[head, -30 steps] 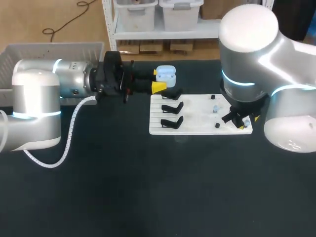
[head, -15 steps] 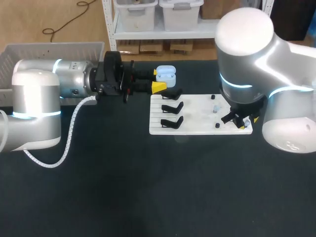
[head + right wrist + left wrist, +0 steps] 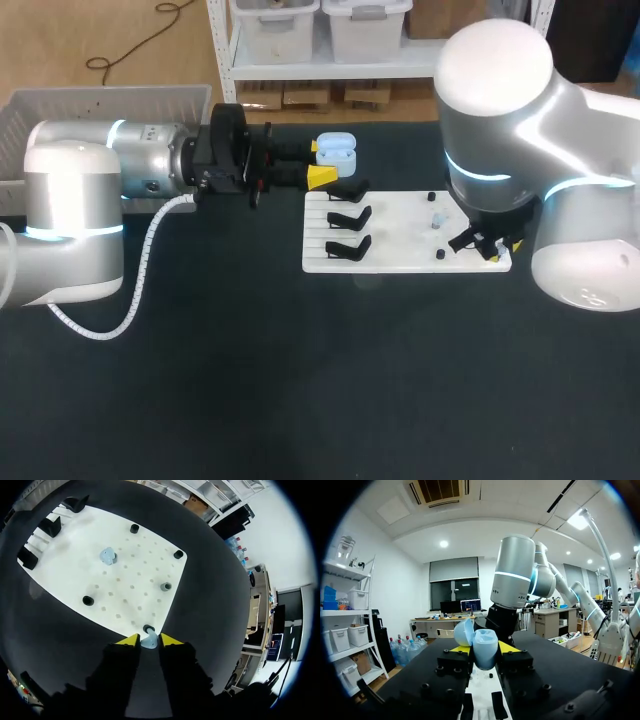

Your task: Pick up each earbud case from the left stands, insert the matching earbuds, close the lid, and place the case in the box.

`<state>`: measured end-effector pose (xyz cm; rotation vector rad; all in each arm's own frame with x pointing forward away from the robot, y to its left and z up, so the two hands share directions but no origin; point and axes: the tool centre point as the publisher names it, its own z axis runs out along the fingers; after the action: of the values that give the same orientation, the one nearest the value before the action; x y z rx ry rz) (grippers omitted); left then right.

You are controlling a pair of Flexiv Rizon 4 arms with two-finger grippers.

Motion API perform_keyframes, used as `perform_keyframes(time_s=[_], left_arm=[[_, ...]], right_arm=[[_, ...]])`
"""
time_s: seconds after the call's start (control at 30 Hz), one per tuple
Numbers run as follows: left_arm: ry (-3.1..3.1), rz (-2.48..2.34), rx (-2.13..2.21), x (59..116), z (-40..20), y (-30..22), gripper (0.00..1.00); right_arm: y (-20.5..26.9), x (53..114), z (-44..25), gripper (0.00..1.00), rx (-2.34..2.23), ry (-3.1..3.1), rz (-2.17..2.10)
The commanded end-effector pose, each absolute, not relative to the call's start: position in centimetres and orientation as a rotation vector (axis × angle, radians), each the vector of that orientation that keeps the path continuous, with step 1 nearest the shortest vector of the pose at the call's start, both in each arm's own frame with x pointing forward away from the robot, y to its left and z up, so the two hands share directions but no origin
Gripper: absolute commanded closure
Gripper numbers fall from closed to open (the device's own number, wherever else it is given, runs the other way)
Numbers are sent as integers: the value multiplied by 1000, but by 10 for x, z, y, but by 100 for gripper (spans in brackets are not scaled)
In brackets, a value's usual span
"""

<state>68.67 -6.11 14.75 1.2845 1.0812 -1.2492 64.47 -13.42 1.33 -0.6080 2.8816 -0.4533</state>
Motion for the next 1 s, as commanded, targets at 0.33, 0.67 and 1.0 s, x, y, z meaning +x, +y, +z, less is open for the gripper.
perform_keyframes(time_s=[0.33,0.67,1.0], left_arm=[[1078,-1247,1283,686,147,-61,100],[1078,-1247,1283,686,147,-61,100],[1078,-1247,1283,686,147,-61,100]], right_arm=[[-133,645,24,100,-606,2870,-484],[-113,639,88,100,-524,2901,-493],[-64,645,160,100,-299,3061,-334]])
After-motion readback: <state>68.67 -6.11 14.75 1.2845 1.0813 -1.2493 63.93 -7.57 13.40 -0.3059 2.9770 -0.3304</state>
